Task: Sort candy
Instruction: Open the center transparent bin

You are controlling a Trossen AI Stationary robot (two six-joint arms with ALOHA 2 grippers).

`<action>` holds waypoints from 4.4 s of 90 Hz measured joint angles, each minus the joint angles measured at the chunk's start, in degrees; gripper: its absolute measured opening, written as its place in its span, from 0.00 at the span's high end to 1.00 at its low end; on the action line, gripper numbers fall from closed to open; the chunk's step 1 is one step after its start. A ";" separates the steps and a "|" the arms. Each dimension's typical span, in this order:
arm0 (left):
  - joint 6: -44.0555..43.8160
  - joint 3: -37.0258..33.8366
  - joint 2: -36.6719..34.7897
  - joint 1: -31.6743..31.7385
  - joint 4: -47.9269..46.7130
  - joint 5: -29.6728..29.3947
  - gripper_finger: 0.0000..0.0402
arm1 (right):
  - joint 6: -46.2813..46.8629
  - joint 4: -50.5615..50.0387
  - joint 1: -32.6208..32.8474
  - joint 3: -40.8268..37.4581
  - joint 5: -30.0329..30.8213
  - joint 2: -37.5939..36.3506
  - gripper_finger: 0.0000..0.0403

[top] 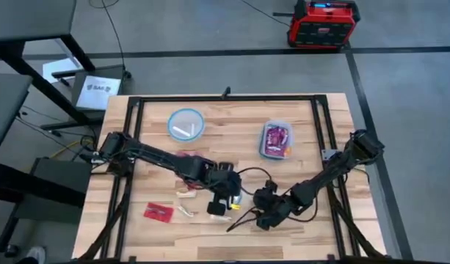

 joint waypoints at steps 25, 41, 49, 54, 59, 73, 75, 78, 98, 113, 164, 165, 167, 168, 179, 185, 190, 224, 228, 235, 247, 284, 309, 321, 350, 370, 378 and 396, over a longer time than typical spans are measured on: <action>-7.05 -12.26 -6.84 -2.05 15.00 -3.16 0.97 | -9.57 38.53 -4.59 -17.14 -9.66 -0.04 0.39; -12.11 -22.86 -9.03 -1.48 31.90 -1.99 0.97 | -15.62 48.31 -9.72 -20.82 -19.59 -0.02 0.39; -11.79 -25.41 -8.76 -1.15 36.76 0.64 0.97 | -17.81 48.34 -11.61 -20.80 -23.54 -0.02 0.39; -11.03 -26.16 -8.46 -0.80 38.44 1.64 0.97 | -19.34 48.83 -12.61 -20.80 -25.41 -0.02 0.39; -10.26 -26.76 -8.01 -0.36 38.56 2.24 0.97 | -20.33 49.77 -13.73 -20.80 -26.87 -0.02 0.39; -6.88 -28.48 -8.03 0.84 38.94 5.10 0.97 | -21.07 49.46 -15.77 -20.31 -29.09 -0.02 0.39; -6.26 -28.73 -8.02 1.01 38.98 5.19 0.97 | -21.12 49.51 -15.89 -20.10 -29.29 -0.02 0.39; -5.18 -28.78 -8.00 1.28 38.96 5.42 0.97 | -21.23 49.62 -16.05 -19.74 -29.58 -0.02 0.39; 6.06 -28.78 -8.07 3.66 37.60 7.05 0.97 | -21.89 48.58 -15.67 -17.17 -32.40 0.02 0.39; 6.37 -28.50 -8.05 5.53 36.80 9.04 0.97 | -20.56 47.67 -14.61 -16.39 -32.25 0.04 0.39; 0.86 -28.42 -7.66 3.04 54.06 8.39 0.97 | -16.05 45.53 -9.83 -16.43 -19.83 0.00 0.39; 0.89 -28.82 -7.49 3.10 55.11 8.97 0.97 | -16.05 45.55 -9.70 -16.43 -19.43 0.00 0.39; 0.92 -29.55 -7.05 3.34 57.00 10.08 0.97 | -16.06 45.57 -9.44 -16.43 -18.72 0.00 0.39; 0.96 -29.86 -6.82 3.46 57.91 10.56 0.97 | -16.08 45.59 -9.30 -16.43 -18.41 0.00 0.39; 2.00 -33.00 -4.19 4.56 63.75 12.19 0.97 | -16.30 46.46 -8.92 -16.43 -17.08 0.00 0.39; 2.34 -33.87 -3.27 5.30 64.10 12.77 0.97 | -16.32 46.42 -8.92 -16.44 -16.96 0.00 0.39; 2.71 -34.19 -2.95 5.82 64.54 13.84 0.97 | -16.32 46.73 -8.92 -16.43 -16.96 0.00 0.39; 3.20 -34.70 -0.38 6.30 65.78 15.80 0.97 | -15.14 53.98 -9.34 -15.37 -16.96 8.53 0.39; 3.28 -34.70 -0.38 6.30 65.80 15.80 0.97 | -15.10 55.32 -9.51 -14.93 -16.96 10.10 0.39; 3.33 -34.70 -0.38 6.30 65.85 15.80 0.97 | -15.19 58.24 -9.99 -13.86 -17.01 12.40 0.39; 4.71 -34.73 -0.38 6.30 65.20 16.02 0.97 | -18.69 62.17 -10.45 -11.78 -17.18 14.28 0.39; 8.19 -36.93 -0.54 6.71 64.59 16.86 0.97 | -26.23 65.23 -9.19 -10.04 -16.63 14.09 0.39; 7.13 -39.34 -0.44 6.92 67.48 16.46 0.97 | -26.85 64.46 -8.41 -10.00 -16.57 14.08 0.39; 6.86 -39.49 -0.38 6.95 69.30 16.43 0.97 | -26.76 64.27 -7.74 -9.94 -16.56 13.95 0.39; 6.06 -36.38 -4.13 6.41 68.03 14.74 0.97 | -30.41 52.35 -8.04 -9.67 -17.22 8.42 0.39; 6.89 -32.39 -10.92 6.08 52.58 12.36 0.97 | -39.81 37.78 -7.37 -9.67 -13.38 -0.48 0.39; 4.64 -30.45 -14.70 5.34 41.65 8.56 0.97 | -45.53 31.84 -6.27 -9.67 -6.63 -3.59 0.39; -2.00 -29.68 -23.40 2.82 22.81 2.34 0.97 | -53.61 29.58 -7.25 -9.72 10.44 -5.25 0.39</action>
